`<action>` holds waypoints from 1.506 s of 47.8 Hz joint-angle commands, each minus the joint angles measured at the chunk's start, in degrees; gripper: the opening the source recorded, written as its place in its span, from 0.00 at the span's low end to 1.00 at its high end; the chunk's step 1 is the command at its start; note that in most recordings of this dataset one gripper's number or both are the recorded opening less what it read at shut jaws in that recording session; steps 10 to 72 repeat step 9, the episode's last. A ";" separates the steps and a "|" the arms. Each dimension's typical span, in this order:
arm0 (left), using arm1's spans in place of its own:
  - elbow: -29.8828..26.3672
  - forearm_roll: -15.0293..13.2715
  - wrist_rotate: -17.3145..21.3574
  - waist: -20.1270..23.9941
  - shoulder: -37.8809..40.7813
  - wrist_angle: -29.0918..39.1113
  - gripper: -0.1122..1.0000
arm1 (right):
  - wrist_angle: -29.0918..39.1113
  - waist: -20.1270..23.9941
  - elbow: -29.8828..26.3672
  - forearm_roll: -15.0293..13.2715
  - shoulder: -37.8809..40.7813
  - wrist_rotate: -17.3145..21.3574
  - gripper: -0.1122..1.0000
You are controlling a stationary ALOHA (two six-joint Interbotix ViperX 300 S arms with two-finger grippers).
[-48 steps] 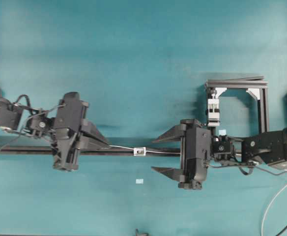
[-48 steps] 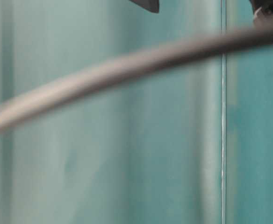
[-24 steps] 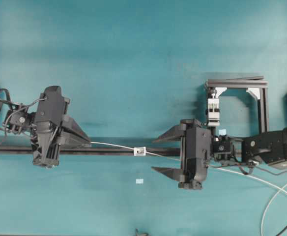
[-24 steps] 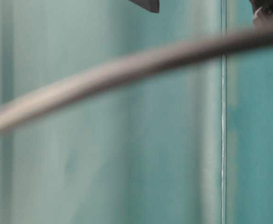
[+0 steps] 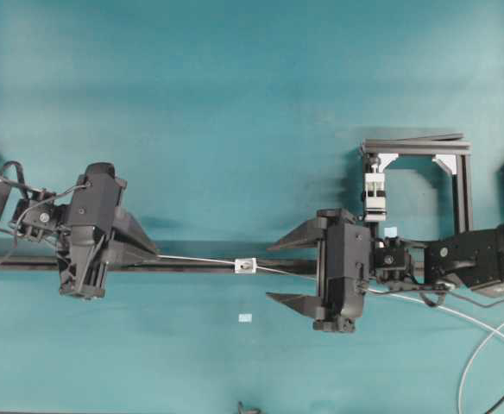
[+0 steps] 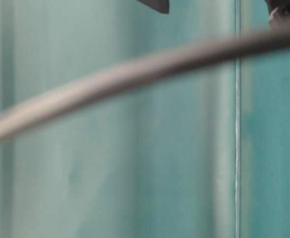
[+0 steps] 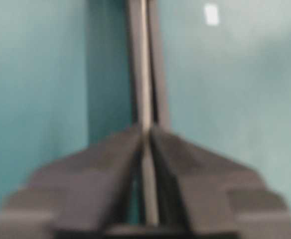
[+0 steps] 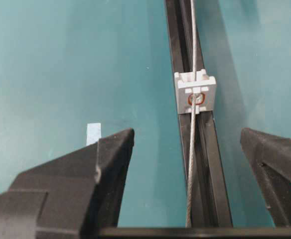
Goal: Insert the wire through the hole in the metal fitting marked with a red label.
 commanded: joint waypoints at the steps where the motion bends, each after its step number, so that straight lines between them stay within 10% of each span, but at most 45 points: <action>1: -0.18 0.09 -0.26 0.09 -1.49 -0.18 0.08 | -0.18 0.09 -0.53 -0.18 -1.93 -0.09 0.97; 9: 0.79 -0.09 -0.35 0.18 -2.46 -0.18 0.36 | -0.18 0.09 -0.35 -0.18 -2.29 -0.09 0.97; 72: 0.79 -0.09 -0.35 0.18 -2.46 -0.18 0.36 | -0.18 0.09 -0.35 -0.18 -2.29 -0.09 0.97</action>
